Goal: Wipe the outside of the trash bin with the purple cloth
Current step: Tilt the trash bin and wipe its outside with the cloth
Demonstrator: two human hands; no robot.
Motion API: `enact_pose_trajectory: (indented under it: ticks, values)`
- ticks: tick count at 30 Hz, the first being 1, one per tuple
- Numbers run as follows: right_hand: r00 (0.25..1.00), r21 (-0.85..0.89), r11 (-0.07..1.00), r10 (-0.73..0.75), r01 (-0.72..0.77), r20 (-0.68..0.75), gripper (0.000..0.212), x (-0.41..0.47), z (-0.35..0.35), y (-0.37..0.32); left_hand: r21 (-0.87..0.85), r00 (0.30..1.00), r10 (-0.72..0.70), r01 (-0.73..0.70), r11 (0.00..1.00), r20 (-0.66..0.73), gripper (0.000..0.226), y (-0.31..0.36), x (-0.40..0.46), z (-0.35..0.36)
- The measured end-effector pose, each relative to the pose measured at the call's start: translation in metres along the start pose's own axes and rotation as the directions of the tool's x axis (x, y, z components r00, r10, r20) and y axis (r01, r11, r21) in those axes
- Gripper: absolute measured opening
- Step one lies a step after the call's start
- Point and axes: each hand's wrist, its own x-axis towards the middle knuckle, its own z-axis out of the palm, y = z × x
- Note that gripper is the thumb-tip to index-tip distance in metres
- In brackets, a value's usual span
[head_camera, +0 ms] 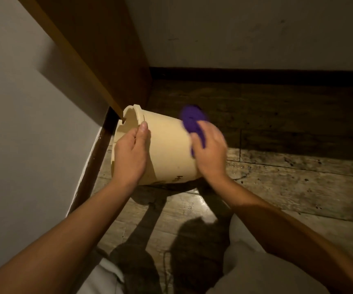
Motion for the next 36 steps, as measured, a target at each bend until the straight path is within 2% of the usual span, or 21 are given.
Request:
enact_pose_trajectory:
  ticks: [2, 3, 4, 6, 8, 10, 11, 14, 16, 20, 22, 24, 27, 28, 30, 32, 34, 36]
  values:
    - [0.952, 0.070, 0.950, 0.306, -0.305, -0.012, 0.045, 0.000, -0.011, 0.032, 0.015, 1.000, -0.007, 0.007, 1.000, 0.021, 0.042, 0.000, 0.003, -0.001]
    - [0.921, 0.106, 0.916, 0.390, -0.387, -0.007, 0.045, 0.002, -0.012, 0.037, 0.019, 0.999, -0.005, 0.004, 1.000, 0.033, 0.044, 0.000, 0.004, -0.001]
    - [0.914, 0.124, 0.908, 0.405, -0.401, -0.008, 0.043, 0.004, -0.012, 0.034, 0.013, 0.999, -0.008, 0.008, 1.000, 0.037, 0.044, 0.001, 0.006, -0.001]
    - [0.956, 0.147, 0.947, 0.292, -0.285, -0.028, 0.037, 0.005, -0.008, 0.008, -0.017, 0.999, -0.024, 0.025, 1.000, 0.032, 0.040, 0.003, 0.007, 0.001]
    - [0.997, 0.193, 0.980, 0.058, -0.048, -0.046, 0.034, -0.003, 0.001, -0.029, -0.020, 0.999, -0.008, 0.009, 1.000, 0.031, 0.040, 0.005, 0.004, 0.005]
    - [0.986, 0.251, 0.953, -0.166, 0.168, -0.032, 0.036, -0.015, 0.010, -0.063, -0.034, 0.999, 0.045, -0.044, 0.998, 0.021, 0.044, 0.007, 0.000, 0.009]
    - [0.972, 0.256, 0.940, -0.234, 0.227, -0.004, 0.037, -0.020, 0.012, -0.073, -0.059, 0.998, 0.055, -0.054, 0.997, 0.011, 0.046, 0.006, 0.000, 0.008]
    - [0.939, 0.078, 0.938, -0.343, 0.339, 0.041, 0.043, -0.015, 0.011, -0.066, -0.089, 1.000, 0.016, -0.016, 0.996, -0.002, 0.052, 0.001, 0.009, 0.004]
    - [0.959, -0.021, 0.959, -0.284, 0.284, 0.016, 0.045, -0.008, 0.008, -0.045, -0.055, 1.000, -0.026, 0.027, 0.998, 0.004, 0.052, -0.004, 0.017, -0.001]
    - [1.000, -0.101, 0.995, 0.004, -0.006, -0.024, 0.044, 0.009, 0.001, -0.002, -0.063, 0.984, -0.171, 0.168, 0.984, -0.043, 0.056, -0.010, 0.027, -0.008]
    - [0.998, -0.096, 0.994, 0.061, -0.061, -0.007, 0.047, 0.015, -0.005, 0.013, -0.095, 0.978, -0.205, 0.200, 0.975, -0.042, 0.055, -0.008, 0.026, -0.009]
    - [0.996, -0.083, 0.992, 0.092, -0.092, -0.003, 0.048, 0.022, -0.009, 0.023, -0.112, 0.984, -0.179, 0.177, 0.978, -0.009, 0.048, -0.005, 0.021, -0.007]
    - [0.979, -0.087, 0.976, 0.195, -0.200, -0.054, 0.045, 0.029, -0.014, 0.036, -0.126, 0.983, -0.040, 0.064, 0.990, 0.182, 0.020, 0.000, 0.006, -0.002]
    - [0.969, -0.097, 0.965, 0.236, -0.243, -0.074, 0.044, 0.030, -0.017, 0.039, -0.135, 0.957, -0.014, 0.056, 0.989, 0.288, 0.018, -0.001, 0.002, -0.002]
    - [0.946, -0.057, 0.949, 0.304, -0.311, -0.108, 0.042, 0.029, -0.026, 0.037, -0.104, 0.893, 0.007, 0.044, 0.994, 0.451, 0.038, -0.005, -0.003, -0.004]
    - [0.955, 0.075, 0.965, 0.259, -0.250, -0.144, 0.039, 0.027, -0.033, 0.019, -0.035, 0.898, 0.039, -0.026, 0.999, 0.439, 0.041, -0.009, -0.004, -0.009]
    - [0.981, 0.206, 0.975, 0.117, -0.084, -0.157, 0.036, 0.027, -0.037, -0.018, -0.015, 0.939, 0.072, -0.071, 0.997, 0.337, 0.027, -0.009, -0.001, -0.013]
    - [0.994, 0.271, 0.961, -0.018, 0.046, -0.106, 0.034, 0.037, -0.032, -0.057, 0.016, 0.942, 0.072, -0.081, 0.997, 0.329, 0.025, -0.008, 0.002, -0.013]
